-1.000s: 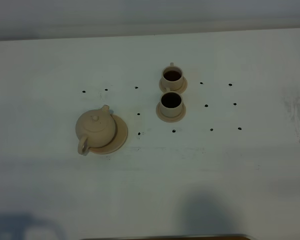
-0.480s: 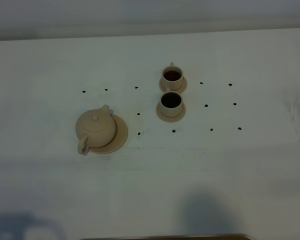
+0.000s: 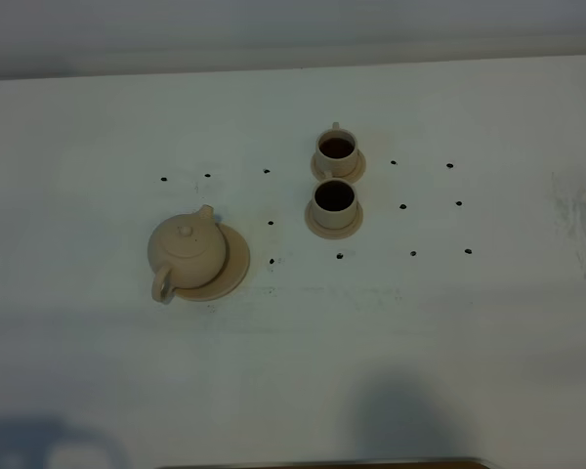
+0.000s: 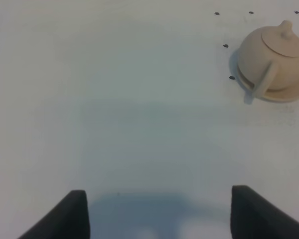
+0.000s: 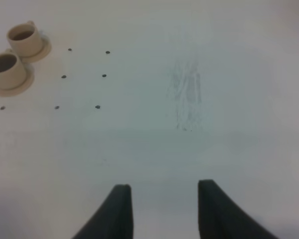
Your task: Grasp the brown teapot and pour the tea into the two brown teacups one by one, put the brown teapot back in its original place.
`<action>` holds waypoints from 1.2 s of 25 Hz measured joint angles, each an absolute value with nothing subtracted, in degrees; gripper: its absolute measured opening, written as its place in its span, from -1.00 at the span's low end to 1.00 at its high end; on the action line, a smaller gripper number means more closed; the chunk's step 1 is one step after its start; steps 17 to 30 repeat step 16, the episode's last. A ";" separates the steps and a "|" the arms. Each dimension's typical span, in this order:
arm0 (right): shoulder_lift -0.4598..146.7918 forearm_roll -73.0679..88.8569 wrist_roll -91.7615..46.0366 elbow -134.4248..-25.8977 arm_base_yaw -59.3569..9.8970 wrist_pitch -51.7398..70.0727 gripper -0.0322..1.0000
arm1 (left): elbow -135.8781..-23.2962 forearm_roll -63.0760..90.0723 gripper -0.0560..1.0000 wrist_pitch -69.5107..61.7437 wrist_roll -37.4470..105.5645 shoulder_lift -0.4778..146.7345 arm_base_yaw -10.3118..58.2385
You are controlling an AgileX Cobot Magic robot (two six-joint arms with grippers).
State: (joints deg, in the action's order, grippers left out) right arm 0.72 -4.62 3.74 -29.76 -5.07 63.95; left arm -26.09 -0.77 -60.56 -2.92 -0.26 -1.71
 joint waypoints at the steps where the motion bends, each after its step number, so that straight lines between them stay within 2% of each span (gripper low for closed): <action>1: 0.72 -4.62 3.74 -29.76 -5.07 63.95 -0.35 | -26.09 -0.77 0.34 -60.56 -2.92 -0.26 -1.71; 30: 0.72 -4.62 3.74 -29.76 -5.07 63.95 -0.35 | -26.09 -0.77 0.34 -60.56 -2.92 -0.26 -1.71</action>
